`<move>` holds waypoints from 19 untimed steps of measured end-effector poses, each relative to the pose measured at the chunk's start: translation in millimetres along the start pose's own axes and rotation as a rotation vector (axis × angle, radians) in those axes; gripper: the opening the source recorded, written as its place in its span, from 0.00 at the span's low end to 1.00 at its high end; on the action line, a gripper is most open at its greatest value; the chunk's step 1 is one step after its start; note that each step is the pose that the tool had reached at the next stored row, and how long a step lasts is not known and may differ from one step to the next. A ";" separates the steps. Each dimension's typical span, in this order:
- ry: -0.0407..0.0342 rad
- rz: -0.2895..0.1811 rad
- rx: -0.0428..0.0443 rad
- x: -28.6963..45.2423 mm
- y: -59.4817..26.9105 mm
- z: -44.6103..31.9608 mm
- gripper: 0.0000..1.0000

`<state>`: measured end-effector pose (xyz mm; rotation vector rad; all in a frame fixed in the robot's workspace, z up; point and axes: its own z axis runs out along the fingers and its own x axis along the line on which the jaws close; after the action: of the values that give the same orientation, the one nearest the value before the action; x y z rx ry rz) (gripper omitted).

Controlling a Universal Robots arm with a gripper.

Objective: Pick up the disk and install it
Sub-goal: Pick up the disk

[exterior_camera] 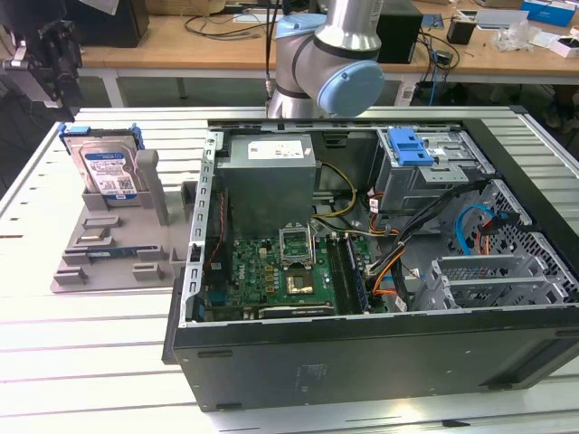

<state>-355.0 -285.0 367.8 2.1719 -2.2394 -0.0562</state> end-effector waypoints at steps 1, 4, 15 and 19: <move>0.0001 -0.001 0.0002 0.1 0.1 0.1 0.48; 0.0000 -0.001 0.0069 0.1 0.2 0.1 0.48; 0.0001 -0.017 0.0474 0.3 5.0 13.1 0.48; 0.0002 -0.020 0.0473 -2.7 5.0 21.8 0.48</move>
<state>-360.8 -281.9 346.2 2.2176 -2.2416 -0.0033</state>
